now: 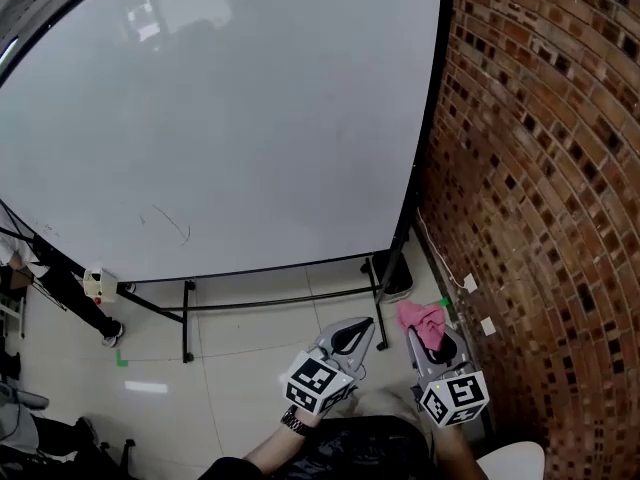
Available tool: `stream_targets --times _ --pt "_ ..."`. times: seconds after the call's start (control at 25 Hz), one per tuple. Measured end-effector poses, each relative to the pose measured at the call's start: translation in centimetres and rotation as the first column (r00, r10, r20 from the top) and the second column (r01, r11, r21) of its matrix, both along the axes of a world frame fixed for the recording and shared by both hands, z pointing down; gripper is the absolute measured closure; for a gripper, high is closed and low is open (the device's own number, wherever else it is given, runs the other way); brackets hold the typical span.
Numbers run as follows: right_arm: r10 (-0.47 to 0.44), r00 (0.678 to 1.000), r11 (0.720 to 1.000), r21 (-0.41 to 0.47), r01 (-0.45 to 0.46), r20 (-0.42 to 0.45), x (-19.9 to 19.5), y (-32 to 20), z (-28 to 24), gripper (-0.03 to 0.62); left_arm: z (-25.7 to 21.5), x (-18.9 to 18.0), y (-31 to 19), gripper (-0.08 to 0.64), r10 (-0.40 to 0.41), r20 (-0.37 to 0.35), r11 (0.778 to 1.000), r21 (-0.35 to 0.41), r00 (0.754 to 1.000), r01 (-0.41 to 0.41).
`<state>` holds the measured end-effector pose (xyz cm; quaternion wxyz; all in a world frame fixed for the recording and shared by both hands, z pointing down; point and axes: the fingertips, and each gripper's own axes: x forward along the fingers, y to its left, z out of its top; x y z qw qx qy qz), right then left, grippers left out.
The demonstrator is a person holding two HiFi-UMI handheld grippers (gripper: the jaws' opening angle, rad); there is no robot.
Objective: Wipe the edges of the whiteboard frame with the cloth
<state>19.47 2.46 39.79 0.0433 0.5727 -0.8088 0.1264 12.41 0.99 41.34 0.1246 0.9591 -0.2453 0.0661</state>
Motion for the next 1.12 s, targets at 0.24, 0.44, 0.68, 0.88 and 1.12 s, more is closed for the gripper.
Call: stream_targets --times 0.24,0.44,0.68,0.88,1.12 --pt "-0.019 0.999 0.999 -0.035 0.017 -0.046 2.7 -7.9 5.5 0.457 3.1 -0.2 -4.9 0.56 -0.088 0.061 0.994 -0.056 0.994 0.091" --pt "-0.049 0.998 0.989 -0.139 0.044 -0.029 6.2 -15.2 11.8 0.457 4.7 0.2 -8.7 0.56 -0.207 0.11 0.969 -0.11 0.972 0.219" --pt "-0.12 0.992 0.942 -0.319 0.102 -0.035 7.1 -21.8 21.5 0.457 7.1 2.1 -10.8 0.56 -0.251 0.161 0.956 -0.11 0.954 0.27" --pt "-0.135 0.99 0.888 -0.45 0.098 -0.049 6.0 -24.5 28.9 0.457 13.8 2.6 -14.2 0.56 -0.247 0.232 0.949 -0.137 0.941 0.283" --pt "-0.155 0.987 0.84 -0.533 0.103 -0.052 5.5 -25.7 32.4 0.457 20.0 3.1 -16.8 0.56 -0.244 0.243 0.922 -0.241 0.939 0.302"
